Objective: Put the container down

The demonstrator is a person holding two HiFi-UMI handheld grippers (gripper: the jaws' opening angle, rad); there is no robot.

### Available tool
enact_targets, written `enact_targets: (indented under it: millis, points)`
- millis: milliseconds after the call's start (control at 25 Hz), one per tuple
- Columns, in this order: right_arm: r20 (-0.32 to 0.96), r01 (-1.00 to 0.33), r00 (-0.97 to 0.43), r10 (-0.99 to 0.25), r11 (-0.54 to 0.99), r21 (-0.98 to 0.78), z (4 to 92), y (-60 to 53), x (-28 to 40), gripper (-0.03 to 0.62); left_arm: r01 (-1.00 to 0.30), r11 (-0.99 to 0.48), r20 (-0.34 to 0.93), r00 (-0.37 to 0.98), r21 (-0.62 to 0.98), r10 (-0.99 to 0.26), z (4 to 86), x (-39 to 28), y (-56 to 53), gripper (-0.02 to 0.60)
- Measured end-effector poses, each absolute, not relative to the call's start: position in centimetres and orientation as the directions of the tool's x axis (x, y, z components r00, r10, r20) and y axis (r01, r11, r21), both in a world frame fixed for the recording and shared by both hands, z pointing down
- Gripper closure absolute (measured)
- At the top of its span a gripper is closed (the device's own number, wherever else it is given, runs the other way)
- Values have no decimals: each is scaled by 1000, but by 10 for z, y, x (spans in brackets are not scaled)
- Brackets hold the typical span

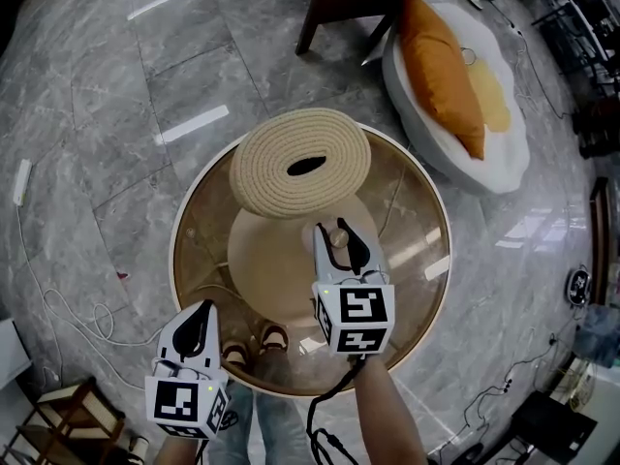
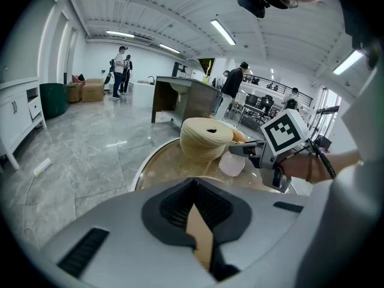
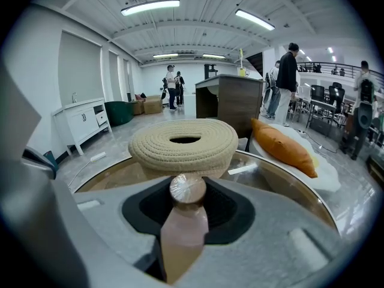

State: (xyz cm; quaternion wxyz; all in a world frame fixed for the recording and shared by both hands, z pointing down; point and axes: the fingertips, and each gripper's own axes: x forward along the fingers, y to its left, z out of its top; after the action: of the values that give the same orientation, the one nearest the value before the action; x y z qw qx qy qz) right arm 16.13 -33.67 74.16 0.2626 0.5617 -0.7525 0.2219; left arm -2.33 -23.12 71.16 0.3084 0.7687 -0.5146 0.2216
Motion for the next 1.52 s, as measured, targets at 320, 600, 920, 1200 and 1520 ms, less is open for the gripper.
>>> enact_targets:
  millis: [320, 600, 920, 1200, 1520]
  points:
    - [639, -962, -223, -736, 274, -20, 743, -335, 160, 461, -925, -287, 659, 379, 250, -649, 714, -22, -230, 577]
    - [629, -964, -215, -747, 267, -12, 742, -334, 160, 461, -924, -288, 658, 383, 253, -649, 714, -23, -227, 577]
    - [612, -965, -195, -766, 260, 17, 742, -335, 161, 461, -925, -285, 659, 380, 253, -649, 715, -30, -222, 577]
    - [618, -961, -178, -766, 271, 59, 744, -336, 159, 439, -926, -281, 660, 377, 252, -649, 716, -36, -215, 577]
    - [607, -962, -188, -772, 270, 45, 739, -331, 154, 382, -926, -280, 663, 376, 251, -648, 712, -41, -205, 577]
